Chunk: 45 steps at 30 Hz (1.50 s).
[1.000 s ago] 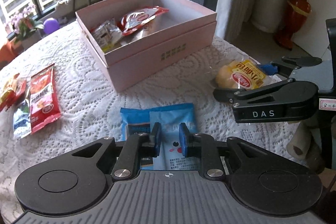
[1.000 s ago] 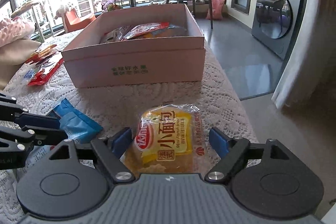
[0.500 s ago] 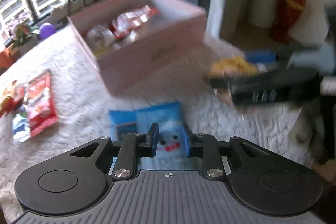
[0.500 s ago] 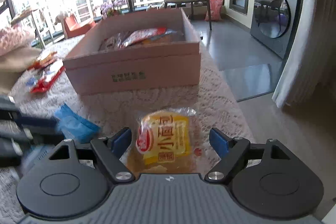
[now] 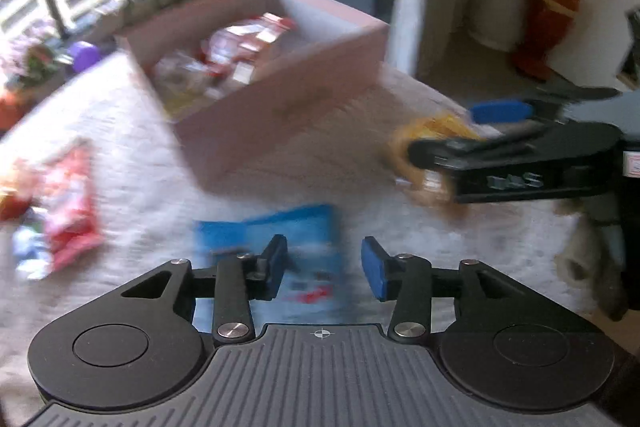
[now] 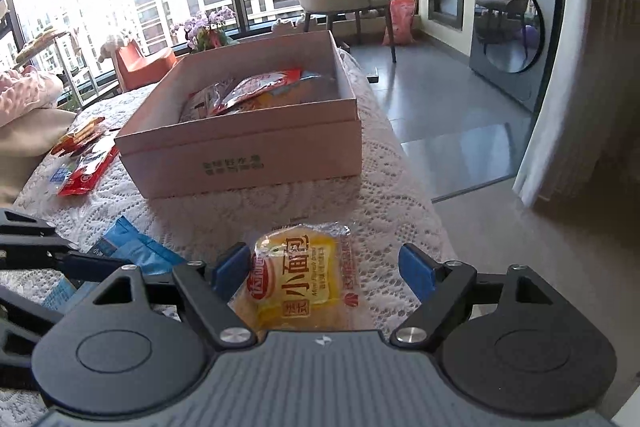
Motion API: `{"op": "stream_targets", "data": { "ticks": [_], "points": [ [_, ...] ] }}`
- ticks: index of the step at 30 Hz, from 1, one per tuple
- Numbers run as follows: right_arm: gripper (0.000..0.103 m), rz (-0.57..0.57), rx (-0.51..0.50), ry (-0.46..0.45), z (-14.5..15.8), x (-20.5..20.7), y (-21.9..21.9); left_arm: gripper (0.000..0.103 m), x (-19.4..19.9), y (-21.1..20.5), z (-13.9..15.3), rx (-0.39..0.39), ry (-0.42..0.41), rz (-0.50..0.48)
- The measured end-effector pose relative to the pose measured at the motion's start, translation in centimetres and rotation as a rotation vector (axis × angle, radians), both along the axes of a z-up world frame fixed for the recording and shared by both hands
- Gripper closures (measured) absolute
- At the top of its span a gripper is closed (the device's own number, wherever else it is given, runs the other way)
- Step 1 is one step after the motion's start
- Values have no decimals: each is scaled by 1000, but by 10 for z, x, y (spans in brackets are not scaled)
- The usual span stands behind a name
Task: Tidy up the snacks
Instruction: 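Keep holding the bread packet in the right tool while the left tool holds the blue packet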
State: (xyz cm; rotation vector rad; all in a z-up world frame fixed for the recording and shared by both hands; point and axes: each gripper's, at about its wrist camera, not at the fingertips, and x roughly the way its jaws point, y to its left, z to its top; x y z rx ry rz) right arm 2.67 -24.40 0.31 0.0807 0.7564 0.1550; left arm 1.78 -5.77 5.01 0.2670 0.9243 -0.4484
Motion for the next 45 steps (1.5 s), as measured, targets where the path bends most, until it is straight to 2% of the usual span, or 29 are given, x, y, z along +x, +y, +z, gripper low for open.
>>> {"op": "stream_targets", "data": {
  "ticks": [1,4,6,10,13,16,18,19,21,25,27,29,30,33,36,40,45],
  "points": [
    [21,-1,-1,-3,0,-1,0,58,1,8,1,7,-9,28],
    [21,7,8,-6,1,-3,0,58,12,31,-2,-20,41,114],
    [21,18,31,3,-1,-3,0,58,16,33,-2,-29,49,132],
    [21,46,83,45,-10,-1,1,40,21,22,-9,-18,49,116],
    [21,48,80,48,-13,-3,3,31,27,28,-16,-51,54,134],
    [21,54,74,47,-13,-3,5,32,29,36,-16,-94,73,151],
    [21,54,72,44,-14,-4,5,37,21,36,-5,-62,19,169],
    [21,55,70,44,-14,-4,6,37,16,35,1,-64,-2,160],
    [21,55,70,41,-14,-4,5,37,8,30,9,-86,5,122],
    [21,40,71,36,-13,-3,4,37,5,10,-4,-26,54,49],
    [21,38,68,33,-12,-4,3,28,1,0,-11,8,36,28],
    [21,39,59,27,-10,-5,3,11,1,-7,-14,15,42,2],
    [21,38,55,23,-10,-5,4,10,3,-8,-14,3,49,-2],
    [21,40,50,17,-8,-6,4,17,2,-2,-8,-8,10,23],
    [21,45,50,22,-9,-6,4,21,9,7,-9,44,-5,84],
    [21,46,70,42,-14,-3,4,11,23,16,-20,0,87,100],
    [21,49,58,43,-14,-4,6,4,30,9,-28,-3,76,90]
  ]
}}
